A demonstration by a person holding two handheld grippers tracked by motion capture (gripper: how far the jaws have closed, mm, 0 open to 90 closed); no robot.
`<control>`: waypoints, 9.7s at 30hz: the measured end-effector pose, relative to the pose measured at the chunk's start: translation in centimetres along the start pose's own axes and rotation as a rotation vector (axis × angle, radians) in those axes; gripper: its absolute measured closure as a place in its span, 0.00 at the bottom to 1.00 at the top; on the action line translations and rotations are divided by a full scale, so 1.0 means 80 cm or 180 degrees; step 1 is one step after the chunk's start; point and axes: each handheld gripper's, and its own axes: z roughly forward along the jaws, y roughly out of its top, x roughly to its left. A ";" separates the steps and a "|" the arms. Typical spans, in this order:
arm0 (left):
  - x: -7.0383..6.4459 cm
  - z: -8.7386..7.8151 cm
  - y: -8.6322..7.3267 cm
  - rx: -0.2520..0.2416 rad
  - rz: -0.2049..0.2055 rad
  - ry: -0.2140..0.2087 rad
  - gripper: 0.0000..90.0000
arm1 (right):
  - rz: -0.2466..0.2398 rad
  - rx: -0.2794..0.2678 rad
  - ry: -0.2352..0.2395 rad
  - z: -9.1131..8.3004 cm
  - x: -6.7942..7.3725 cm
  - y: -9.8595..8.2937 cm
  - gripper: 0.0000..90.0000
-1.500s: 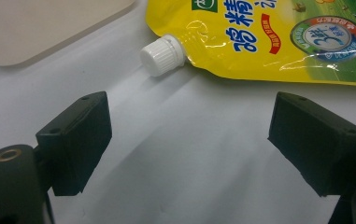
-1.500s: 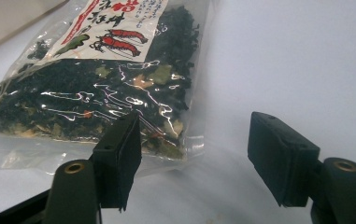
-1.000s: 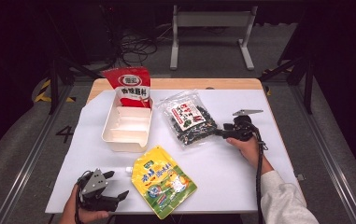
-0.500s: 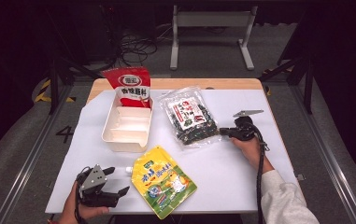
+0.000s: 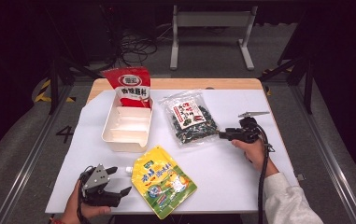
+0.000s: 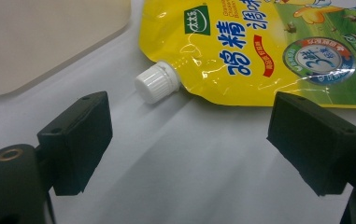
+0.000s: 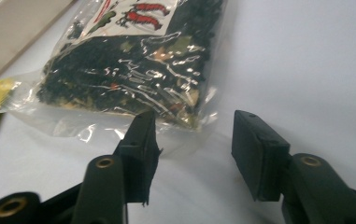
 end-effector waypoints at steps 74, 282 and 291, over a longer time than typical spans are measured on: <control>-0.031 0.205 0.189 0.0315 -0.0256 -0.0846 0.11 | -0.0609 0.0076 -0.0575 -0.076 0.038 -0.081 0.89; 0.164 0.011 0.143 -0.0710 0.0384 0.0928 0.90 | -0.0968 -0.0243 -0.0269 -0.081 0.057 -0.092 0.38; 0.185 0.017 0.120 -0.0927 0.0157 0.0716 0.90 | -0.0977 -0.0223 -0.0243 -0.079 0.058 -0.093 0.38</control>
